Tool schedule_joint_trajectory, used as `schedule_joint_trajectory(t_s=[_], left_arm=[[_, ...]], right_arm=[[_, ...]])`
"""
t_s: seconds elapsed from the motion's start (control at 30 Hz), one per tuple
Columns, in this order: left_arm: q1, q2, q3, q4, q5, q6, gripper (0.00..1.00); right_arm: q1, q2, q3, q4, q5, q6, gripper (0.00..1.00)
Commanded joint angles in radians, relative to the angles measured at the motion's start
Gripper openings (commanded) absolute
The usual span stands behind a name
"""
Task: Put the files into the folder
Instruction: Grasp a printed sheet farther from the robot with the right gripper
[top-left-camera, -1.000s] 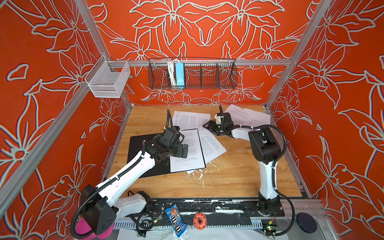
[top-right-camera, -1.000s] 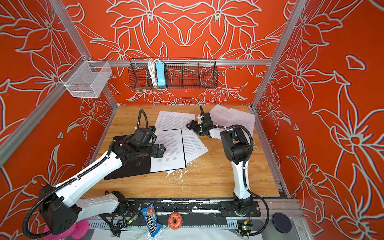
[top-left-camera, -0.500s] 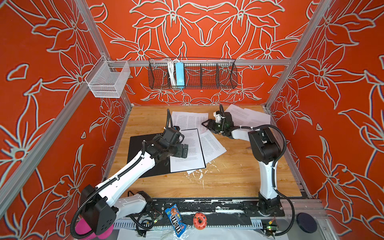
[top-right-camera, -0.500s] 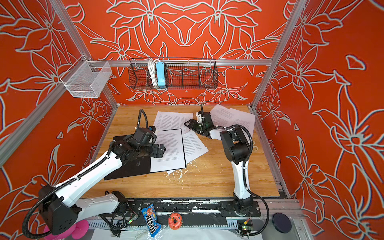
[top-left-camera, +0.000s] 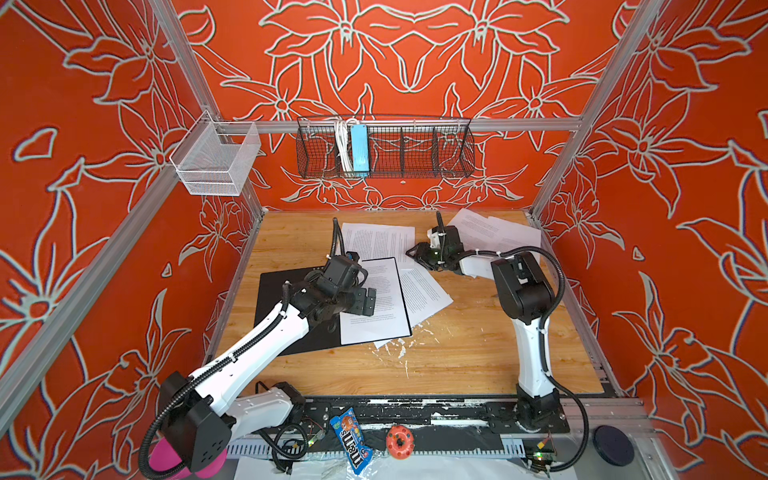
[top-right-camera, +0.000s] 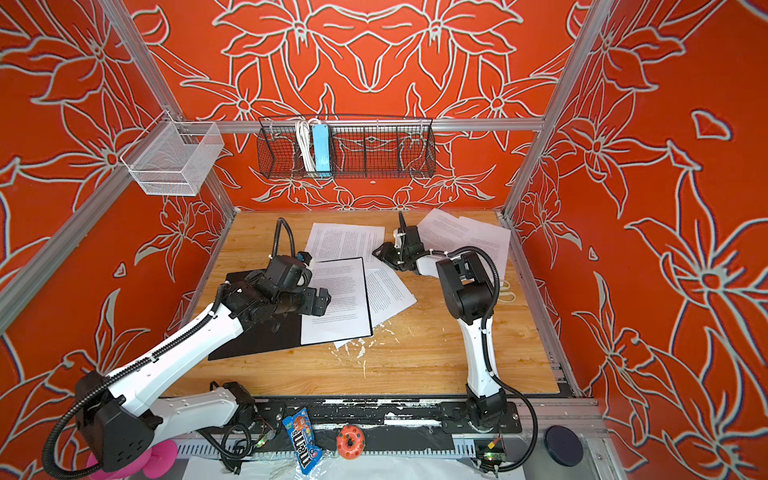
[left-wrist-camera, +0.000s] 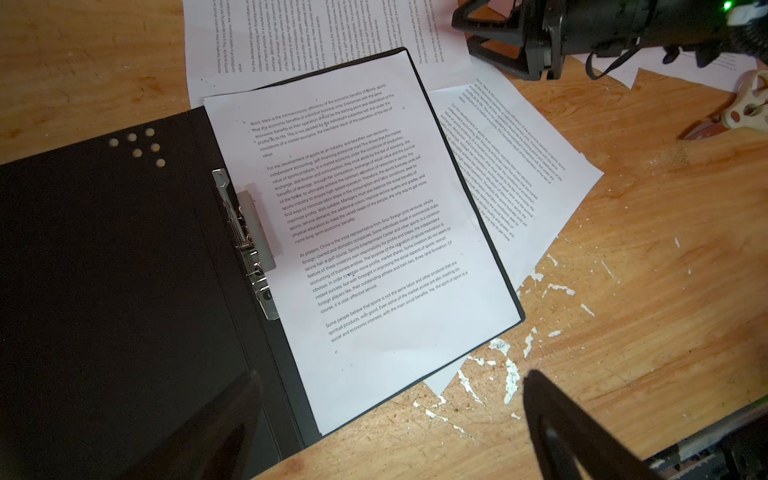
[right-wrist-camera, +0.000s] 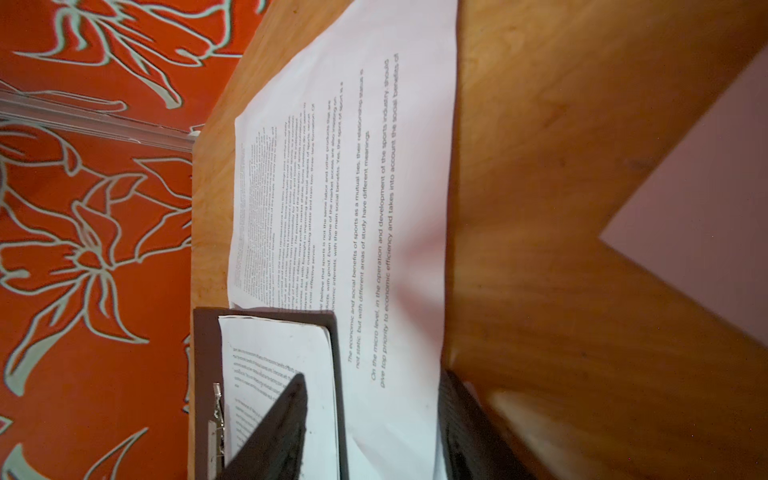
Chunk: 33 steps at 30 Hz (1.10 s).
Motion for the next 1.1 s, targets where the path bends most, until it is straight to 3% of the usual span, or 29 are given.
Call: schedule_joint_trajectory(t_s=[0.0,0.47,0.6,0.73,0.87,1.07], left_arm=[[0.005,-0.021,0.009,0.005,0.006,-0.009,0.98],[0.005,-0.027,0.006,0.008,0.011,-0.008,0.98],[0.004,-0.031,0.006,0.007,0.010,-0.008,0.98],[0.005,-0.037,0.003,0.008,0.008,-0.009,0.98],[0.005,-0.041,0.003,0.008,0.009,-0.008,0.98],[0.005,-0.044,0.003,0.008,0.014,-0.009,0.98]], right_arm=[[0.006,0.018,0.036,-0.077,0.053,-0.004,0.47],[0.040,0.015,0.007,0.174,-0.099,-0.019,0.45],[0.042,0.042,0.048,0.084,-0.042,-0.038,0.45],[0.057,0.064,0.133,-0.146,0.076,-0.100,0.40],[0.063,0.068,0.134,-0.148,0.085,-0.103,0.37],[0.063,0.091,0.157,-0.153,0.096,-0.100,0.23]])
